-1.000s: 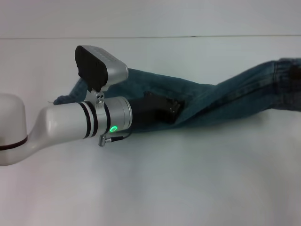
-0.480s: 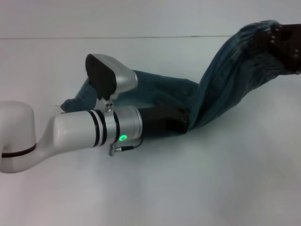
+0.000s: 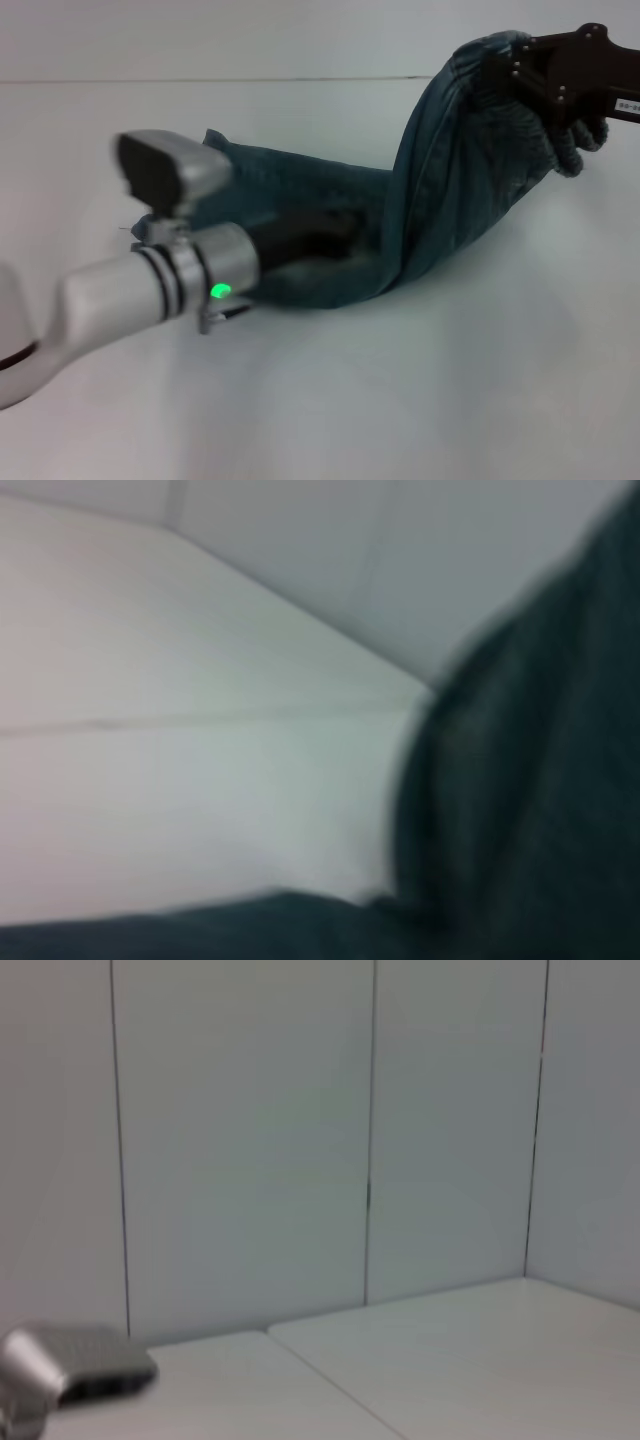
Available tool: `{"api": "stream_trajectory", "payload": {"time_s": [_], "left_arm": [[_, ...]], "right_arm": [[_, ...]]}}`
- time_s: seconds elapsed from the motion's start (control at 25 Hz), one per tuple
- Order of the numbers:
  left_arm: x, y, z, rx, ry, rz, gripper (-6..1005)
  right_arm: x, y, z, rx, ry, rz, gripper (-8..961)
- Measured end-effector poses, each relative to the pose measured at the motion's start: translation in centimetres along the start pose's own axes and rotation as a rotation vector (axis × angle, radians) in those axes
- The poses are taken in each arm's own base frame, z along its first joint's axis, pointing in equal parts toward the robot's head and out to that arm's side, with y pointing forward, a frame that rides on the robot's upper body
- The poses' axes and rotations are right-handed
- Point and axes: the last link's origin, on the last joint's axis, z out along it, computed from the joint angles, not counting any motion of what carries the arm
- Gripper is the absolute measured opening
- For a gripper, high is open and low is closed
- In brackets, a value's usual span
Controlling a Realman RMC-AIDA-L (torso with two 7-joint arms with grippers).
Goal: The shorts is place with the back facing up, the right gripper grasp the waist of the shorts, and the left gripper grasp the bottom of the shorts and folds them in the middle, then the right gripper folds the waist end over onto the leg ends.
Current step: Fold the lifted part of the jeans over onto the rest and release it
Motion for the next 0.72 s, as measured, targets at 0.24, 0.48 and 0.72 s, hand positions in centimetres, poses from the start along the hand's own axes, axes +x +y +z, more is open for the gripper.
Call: {"api": "stream_trajectory", "payload": {"time_s": [0.24,0.48,0.72], "left_arm": [[0.8,-4.1,-5.9,0.168,0.229,-0.051,0],[0.3,-7.7,-12.3,0.300,0.400,-0.114,0],[-0.8,-8.7,-17.5,0.369,0.508,-0.127,0]], "right_arm": [[-0.2,-0.3,0.8,-0.023,0.031,-0.002,51],[-1.3,-0.7,2.6,-0.057,0.089,-0.046,52],[-2.9,-0.6,7.0,-0.144,0.192,-0.139,52]]}}
